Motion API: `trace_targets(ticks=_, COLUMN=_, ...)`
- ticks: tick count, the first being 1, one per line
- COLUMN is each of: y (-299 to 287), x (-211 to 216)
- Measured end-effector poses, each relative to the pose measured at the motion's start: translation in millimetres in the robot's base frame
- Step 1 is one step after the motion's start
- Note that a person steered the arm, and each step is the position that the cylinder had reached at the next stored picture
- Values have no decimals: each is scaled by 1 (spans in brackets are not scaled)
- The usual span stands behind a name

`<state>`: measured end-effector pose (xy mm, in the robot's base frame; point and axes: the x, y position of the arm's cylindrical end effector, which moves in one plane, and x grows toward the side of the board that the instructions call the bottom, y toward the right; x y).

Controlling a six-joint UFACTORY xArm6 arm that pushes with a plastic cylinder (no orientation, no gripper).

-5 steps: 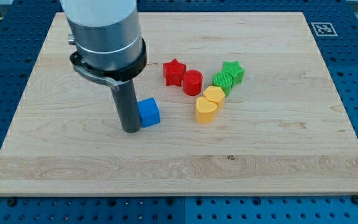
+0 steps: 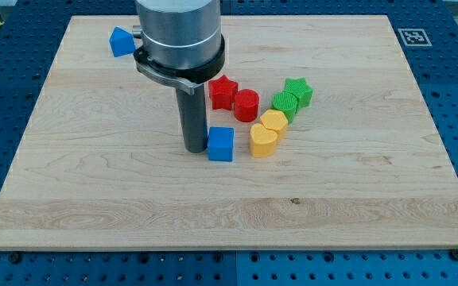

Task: Slide blue cube right to yellow blocks

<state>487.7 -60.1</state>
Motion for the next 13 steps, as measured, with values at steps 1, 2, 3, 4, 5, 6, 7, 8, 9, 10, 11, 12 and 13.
trace_targets(ticks=1, y=-26, x=-15)
trace_targets(ticks=2, y=-27, x=-32)
trace_targets(ticks=3, y=-12, x=-44)
trace_targets(ticks=4, y=0, x=-44)
trace_targets(ticks=5, y=22, x=-21)
trace_targets(ticks=6, y=24, x=1)
trace_targets(ticks=7, y=30, x=14)
trace_targets(ticks=8, y=37, x=26)
trace_targets(ticks=9, y=40, x=43)
trace_targets(ticks=10, y=57, x=44)
trace_targets(ticks=11, y=63, x=63)
trace_targets(ticks=12, y=69, x=73)
trace_targets(ticks=13, y=69, x=73)
